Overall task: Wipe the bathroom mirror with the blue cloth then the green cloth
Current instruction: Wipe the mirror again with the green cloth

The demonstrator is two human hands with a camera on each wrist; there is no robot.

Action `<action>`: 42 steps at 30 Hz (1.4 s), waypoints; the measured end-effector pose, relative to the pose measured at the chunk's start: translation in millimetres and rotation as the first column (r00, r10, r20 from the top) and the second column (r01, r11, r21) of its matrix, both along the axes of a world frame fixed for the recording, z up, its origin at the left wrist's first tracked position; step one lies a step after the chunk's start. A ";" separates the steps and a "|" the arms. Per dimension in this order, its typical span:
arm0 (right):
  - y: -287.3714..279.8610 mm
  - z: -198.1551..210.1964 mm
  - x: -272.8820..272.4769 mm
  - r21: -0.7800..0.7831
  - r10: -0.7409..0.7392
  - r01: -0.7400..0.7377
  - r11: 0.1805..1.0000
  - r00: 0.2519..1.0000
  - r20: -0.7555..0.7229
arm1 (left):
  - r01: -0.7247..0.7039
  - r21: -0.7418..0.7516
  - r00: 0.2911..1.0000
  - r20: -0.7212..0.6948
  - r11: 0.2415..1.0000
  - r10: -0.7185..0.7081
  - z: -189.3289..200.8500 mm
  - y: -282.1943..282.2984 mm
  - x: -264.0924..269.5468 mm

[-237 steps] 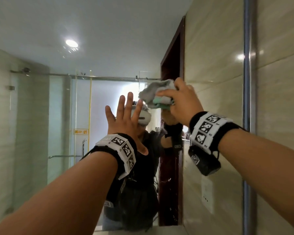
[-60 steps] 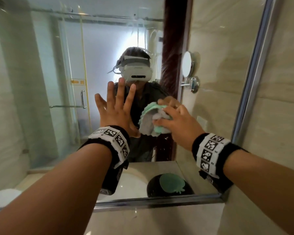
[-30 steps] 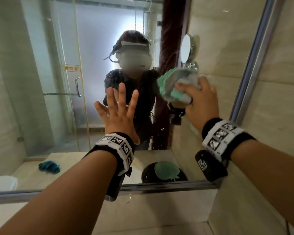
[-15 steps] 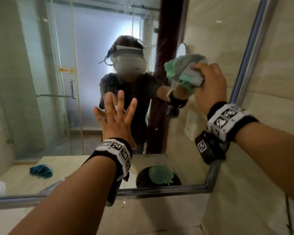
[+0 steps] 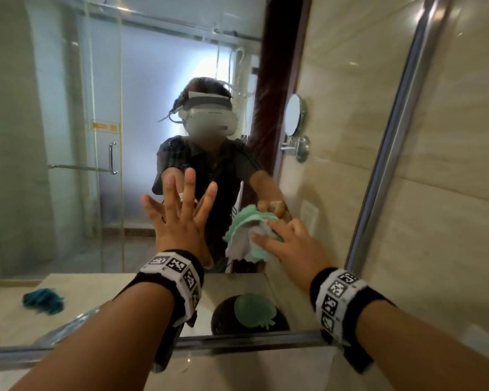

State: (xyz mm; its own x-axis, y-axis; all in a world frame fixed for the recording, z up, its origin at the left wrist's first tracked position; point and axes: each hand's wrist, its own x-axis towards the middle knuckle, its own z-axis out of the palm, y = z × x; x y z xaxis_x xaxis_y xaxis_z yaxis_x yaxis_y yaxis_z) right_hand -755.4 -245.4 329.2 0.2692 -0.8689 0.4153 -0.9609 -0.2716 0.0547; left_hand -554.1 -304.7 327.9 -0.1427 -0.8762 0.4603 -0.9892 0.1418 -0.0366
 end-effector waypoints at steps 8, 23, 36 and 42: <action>-9.9 58.2 -66.1 -0.515 0.013 0.257 0.818 0.886 0.463 | 0.001 0.010 1.000 0.000 1.000 -0.001 7.6 4.8 -3.1; 2.3 -65.5 -29.7 -0.194 -0.113 0.199 0.960 0.917 0.382 | 0.003 -0.025 0.999 0.034 1.000 -0.002 -1.0 0.5 -2.6; -16.1 -17.7 -26.4 -0.458 -0.020 0.324 0.828 0.833 0.553 | 0.041 -0.099 0.998 0.044 0.994 -0.037 -14.6 -0.5 0.3; -5.2 -88.5 8.9 -0.240 0.058 0.008 0.971 0.962 0.265 | 0.075 -0.120 0.994 0.084 0.990 -0.065 -36.8 1.5 3.2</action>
